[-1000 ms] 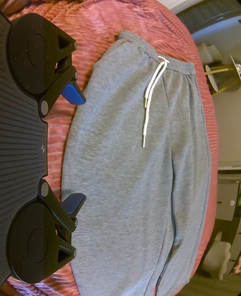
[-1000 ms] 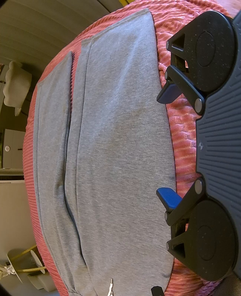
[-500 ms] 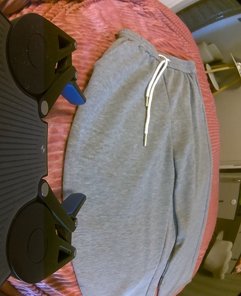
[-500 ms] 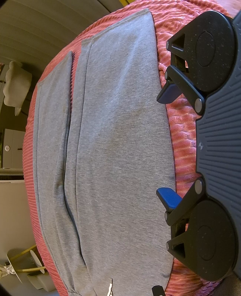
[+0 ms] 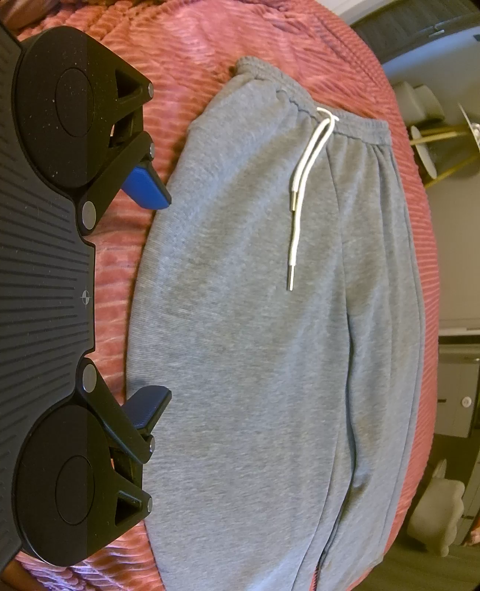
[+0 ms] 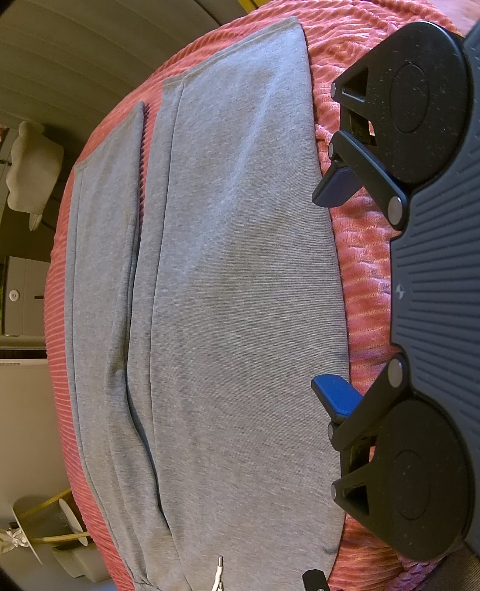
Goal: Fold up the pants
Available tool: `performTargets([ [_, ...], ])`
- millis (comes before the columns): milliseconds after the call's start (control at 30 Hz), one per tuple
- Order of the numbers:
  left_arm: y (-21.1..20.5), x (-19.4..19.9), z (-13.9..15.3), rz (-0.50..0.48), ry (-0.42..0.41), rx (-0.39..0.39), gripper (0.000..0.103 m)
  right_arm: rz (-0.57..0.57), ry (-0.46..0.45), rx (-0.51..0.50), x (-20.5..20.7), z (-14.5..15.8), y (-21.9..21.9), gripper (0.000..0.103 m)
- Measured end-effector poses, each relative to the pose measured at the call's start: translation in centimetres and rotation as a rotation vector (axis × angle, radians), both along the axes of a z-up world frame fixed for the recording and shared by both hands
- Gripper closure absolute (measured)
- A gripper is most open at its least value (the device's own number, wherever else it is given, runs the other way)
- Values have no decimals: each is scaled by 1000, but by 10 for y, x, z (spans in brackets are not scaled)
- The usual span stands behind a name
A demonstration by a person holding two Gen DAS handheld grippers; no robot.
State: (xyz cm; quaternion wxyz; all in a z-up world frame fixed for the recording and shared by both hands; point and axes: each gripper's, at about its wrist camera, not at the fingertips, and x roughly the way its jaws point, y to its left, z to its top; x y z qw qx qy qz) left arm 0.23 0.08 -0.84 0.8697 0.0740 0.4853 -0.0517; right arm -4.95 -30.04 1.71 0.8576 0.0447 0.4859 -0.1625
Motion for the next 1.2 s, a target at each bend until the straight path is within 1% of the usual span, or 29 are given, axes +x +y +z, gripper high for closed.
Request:
performTargets([
  [400, 0, 0, -1, 0, 1, 2, 0, 0, 1, 1, 0, 0, 0, 6],
  [900, -3, 0, 0, -12, 8, 27, 0, 8, 15, -17, 2, -2, 4, 6],
  [1200, -5, -1, 3, -9, -8, 34, 0, 14, 25, -16, 5, -4, 4, 6],
])
